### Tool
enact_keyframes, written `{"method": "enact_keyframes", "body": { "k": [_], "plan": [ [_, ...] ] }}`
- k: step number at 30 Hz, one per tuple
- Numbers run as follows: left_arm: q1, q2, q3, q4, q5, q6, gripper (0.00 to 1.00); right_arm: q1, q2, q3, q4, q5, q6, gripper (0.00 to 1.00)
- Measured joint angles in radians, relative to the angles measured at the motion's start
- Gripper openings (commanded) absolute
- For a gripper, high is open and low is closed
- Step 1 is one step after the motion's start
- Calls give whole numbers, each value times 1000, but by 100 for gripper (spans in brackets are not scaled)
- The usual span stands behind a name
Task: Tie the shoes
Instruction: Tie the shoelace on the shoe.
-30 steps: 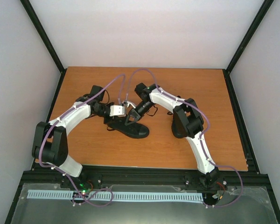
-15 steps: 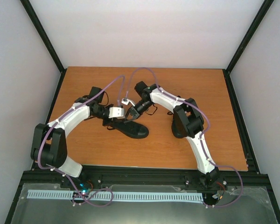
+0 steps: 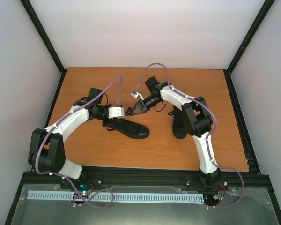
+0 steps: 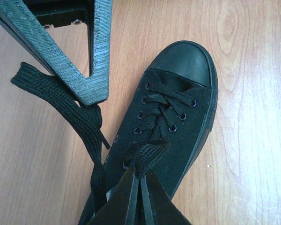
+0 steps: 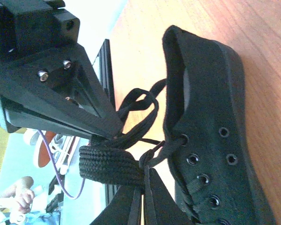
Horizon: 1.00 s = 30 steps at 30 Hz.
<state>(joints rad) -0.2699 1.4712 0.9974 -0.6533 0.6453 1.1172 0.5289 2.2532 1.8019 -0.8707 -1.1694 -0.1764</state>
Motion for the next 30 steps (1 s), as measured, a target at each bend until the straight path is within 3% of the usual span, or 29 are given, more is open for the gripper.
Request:
{"method": "enact_keyframes", "body": {
  "k": [16, 30],
  "plan": [
    [0, -6, 0, -2, -7, -34, 5, 25, 3, 34, -106, -92, -70, 3],
    [0, -6, 0, -2, 7, -32, 5, 60, 69, 84, -167, -68, -97, 3]
  ]
}}
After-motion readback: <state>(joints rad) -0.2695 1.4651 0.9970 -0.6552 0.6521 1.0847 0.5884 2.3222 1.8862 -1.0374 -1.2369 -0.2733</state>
